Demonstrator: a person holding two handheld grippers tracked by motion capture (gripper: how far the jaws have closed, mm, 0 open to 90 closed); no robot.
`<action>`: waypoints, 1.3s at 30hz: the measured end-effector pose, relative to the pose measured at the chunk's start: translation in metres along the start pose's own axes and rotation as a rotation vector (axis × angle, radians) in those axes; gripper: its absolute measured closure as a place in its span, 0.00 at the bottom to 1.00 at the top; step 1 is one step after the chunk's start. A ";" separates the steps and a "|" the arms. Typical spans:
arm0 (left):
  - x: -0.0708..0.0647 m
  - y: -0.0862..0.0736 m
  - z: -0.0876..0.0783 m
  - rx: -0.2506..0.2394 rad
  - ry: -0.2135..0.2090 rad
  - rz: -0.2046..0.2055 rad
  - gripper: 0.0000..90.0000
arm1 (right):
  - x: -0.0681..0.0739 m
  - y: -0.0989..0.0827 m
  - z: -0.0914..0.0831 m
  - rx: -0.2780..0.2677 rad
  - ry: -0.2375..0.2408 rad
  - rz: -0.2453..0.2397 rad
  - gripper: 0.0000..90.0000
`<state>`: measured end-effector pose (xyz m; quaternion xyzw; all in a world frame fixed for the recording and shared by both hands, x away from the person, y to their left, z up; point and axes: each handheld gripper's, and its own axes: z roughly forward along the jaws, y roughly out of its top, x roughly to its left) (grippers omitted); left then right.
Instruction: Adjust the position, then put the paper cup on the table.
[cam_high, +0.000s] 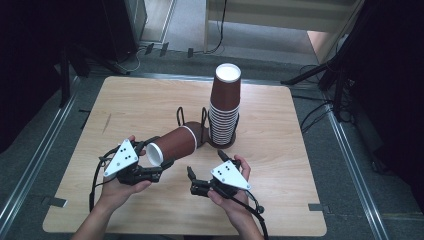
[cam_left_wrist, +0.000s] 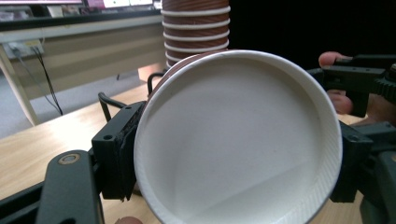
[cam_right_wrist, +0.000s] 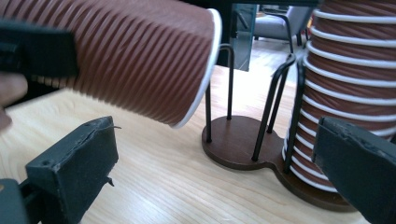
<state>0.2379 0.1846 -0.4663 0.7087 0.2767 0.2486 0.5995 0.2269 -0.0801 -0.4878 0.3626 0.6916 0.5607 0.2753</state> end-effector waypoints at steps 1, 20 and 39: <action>0.000 0.000 0.000 -0.008 0.001 -0.006 0.26 | -0.001 0.001 -0.001 -0.003 -0.002 0.033 0.00; -0.005 -0.005 0.004 -0.070 0.003 -0.025 0.25 | -0.012 0.018 -0.017 -0.041 0.020 0.376 0.00; -0.017 -0.006 0.014 -0.093 0.002 -0.043 0.25 | -0.001 0.004 -0.023 -0.162 0.009 0.907 0.00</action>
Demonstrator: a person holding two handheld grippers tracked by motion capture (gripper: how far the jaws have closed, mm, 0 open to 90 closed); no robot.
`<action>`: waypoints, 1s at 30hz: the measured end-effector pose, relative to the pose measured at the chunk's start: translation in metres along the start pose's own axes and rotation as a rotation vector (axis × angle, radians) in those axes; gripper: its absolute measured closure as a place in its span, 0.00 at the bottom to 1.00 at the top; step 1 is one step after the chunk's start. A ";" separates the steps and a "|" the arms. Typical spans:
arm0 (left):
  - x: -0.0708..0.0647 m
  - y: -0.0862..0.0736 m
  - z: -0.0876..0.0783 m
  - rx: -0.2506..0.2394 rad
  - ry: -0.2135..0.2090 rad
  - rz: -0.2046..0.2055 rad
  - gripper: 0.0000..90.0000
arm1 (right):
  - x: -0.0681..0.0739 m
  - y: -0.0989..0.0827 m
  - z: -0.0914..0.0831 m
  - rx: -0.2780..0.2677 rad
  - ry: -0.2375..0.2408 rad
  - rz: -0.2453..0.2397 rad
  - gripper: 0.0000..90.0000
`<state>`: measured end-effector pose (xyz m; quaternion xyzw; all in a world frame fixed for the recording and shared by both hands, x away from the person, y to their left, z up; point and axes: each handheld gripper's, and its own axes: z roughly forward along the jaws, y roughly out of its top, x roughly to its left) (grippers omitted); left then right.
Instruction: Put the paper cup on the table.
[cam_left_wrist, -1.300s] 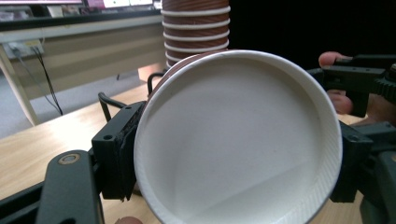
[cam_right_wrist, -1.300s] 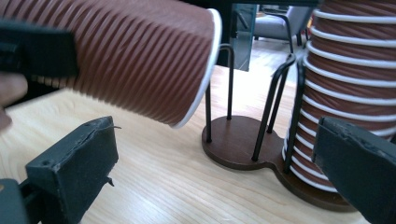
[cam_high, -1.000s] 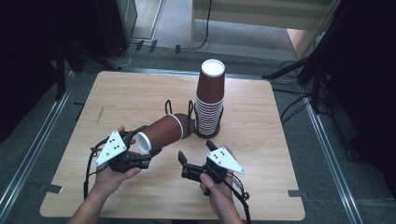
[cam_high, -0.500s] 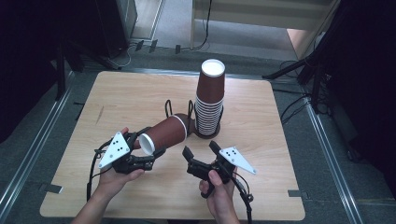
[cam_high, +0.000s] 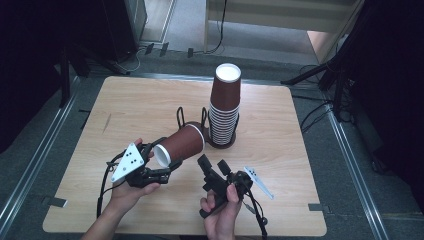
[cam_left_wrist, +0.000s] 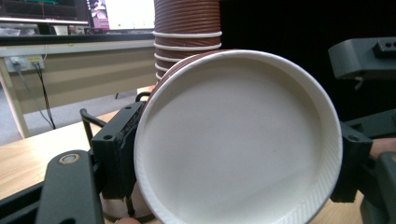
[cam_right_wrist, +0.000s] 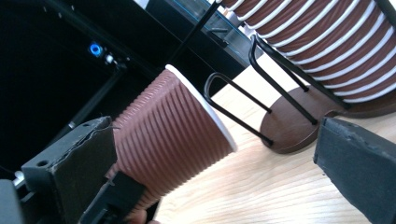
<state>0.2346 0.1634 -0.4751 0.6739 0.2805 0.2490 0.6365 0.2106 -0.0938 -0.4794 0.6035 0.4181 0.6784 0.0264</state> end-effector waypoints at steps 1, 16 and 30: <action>-0.001 -0.001 0.001 0.000 0.006 0.002 0.25 | 0.000 0.000 -0.001 -0.005 0.003 0.011 0.00; -0.012 -0.007 0.009 -0.006 -0.027 -0.036 0.25 | 0.009 -0.001 0.001 -0.064 0.022 0.312 0.00; -0.019 -0.008 0.011 -0.030 -0.053 -0.034 0.26 | 0.004 -0.008 0.012 -0.037 0.033 0.503 0.00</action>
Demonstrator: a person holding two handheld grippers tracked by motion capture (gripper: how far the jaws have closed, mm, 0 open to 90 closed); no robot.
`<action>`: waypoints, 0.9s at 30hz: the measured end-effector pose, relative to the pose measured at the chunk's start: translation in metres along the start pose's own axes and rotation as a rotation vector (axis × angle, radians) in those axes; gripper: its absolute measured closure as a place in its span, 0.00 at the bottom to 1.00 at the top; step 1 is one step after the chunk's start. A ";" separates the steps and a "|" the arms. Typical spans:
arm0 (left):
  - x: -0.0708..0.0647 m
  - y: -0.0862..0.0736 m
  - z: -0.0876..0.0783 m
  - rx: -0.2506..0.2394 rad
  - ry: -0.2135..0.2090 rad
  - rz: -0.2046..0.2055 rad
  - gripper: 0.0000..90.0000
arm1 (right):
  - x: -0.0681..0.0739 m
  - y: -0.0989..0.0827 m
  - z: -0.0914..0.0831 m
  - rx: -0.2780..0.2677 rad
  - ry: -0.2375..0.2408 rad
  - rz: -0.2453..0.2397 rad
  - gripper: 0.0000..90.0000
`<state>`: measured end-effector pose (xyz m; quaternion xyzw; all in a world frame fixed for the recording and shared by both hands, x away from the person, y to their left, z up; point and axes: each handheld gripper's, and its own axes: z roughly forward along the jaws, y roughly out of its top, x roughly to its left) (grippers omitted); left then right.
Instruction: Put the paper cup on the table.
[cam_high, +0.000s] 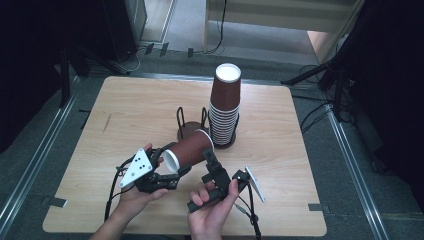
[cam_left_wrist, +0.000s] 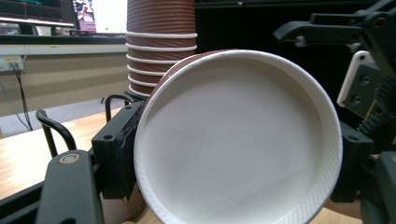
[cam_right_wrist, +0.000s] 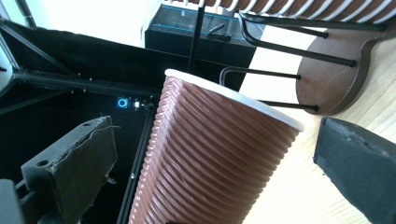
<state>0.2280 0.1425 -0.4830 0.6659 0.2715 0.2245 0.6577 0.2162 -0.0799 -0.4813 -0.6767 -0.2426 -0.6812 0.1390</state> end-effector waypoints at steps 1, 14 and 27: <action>0.000 0.000 0.000 0.000 -0.003 -0.002 0.26 | 0.000 0.000 0.001 0.005 0.013 0.018 0.00; -0.006 -0.001 0.002 -0.010 -0.024 0.013 0.26 | -0.006 0.002 0.011 0.027 -0.003 0.131 0.00; -0.010 -0.001 0.003 -0.013 -0.054 0.019 0.26 | -0.009 0.004 0.017 0.034 -0.003 0.168 0.00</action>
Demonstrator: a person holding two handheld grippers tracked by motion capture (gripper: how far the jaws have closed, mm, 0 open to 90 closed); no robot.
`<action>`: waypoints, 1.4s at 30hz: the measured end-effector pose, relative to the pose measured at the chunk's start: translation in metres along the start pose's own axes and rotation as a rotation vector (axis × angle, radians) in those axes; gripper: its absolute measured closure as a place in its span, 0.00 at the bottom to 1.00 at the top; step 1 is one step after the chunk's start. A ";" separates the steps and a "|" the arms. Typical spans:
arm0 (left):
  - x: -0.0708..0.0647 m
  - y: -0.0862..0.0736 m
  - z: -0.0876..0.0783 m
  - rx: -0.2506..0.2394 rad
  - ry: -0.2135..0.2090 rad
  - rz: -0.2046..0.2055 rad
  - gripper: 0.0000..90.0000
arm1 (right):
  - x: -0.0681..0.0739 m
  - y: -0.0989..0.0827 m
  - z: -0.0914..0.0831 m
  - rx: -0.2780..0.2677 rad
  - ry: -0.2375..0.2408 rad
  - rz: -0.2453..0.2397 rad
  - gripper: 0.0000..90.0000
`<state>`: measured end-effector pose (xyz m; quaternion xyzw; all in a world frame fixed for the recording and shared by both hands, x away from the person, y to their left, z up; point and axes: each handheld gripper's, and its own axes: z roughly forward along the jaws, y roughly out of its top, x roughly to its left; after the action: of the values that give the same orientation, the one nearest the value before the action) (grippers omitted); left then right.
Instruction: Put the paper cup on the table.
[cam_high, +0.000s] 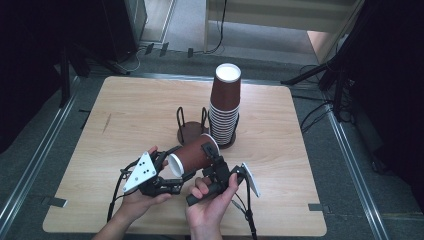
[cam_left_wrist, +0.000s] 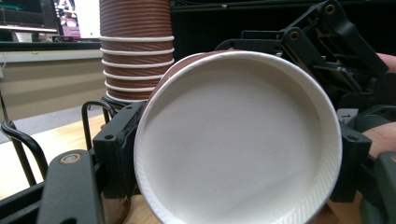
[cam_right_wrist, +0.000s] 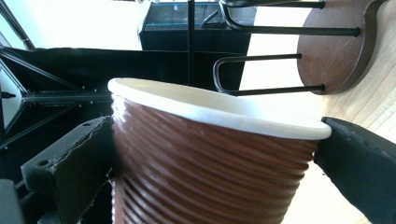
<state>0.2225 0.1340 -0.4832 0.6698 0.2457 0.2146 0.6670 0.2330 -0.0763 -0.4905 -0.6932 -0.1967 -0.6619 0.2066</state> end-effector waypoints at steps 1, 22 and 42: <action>0.000 0.000 0.000 0.001 0.000 0.000 0.26 | 0.000 0.000 0.000 0.001 0.003 0.002 0.00; 0.001 -0.001 0.001 0.013 -0.025 -0.023 0.26 | -0.008 0.005 0.005 0.017 0.050 -0.022 0.00; 0.004 0.003 -0.004 0.031 -0.016 -0.080 0.15 | -0.007 0.010 -0.001 -0.018 0.080 -0.039 0.05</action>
<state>0.2232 0.1394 -0.4805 0.6714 0.2704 0.1785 0.6665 0.2369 -0.0849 -0.4982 -0.6639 -0.1958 -0.6949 0.1950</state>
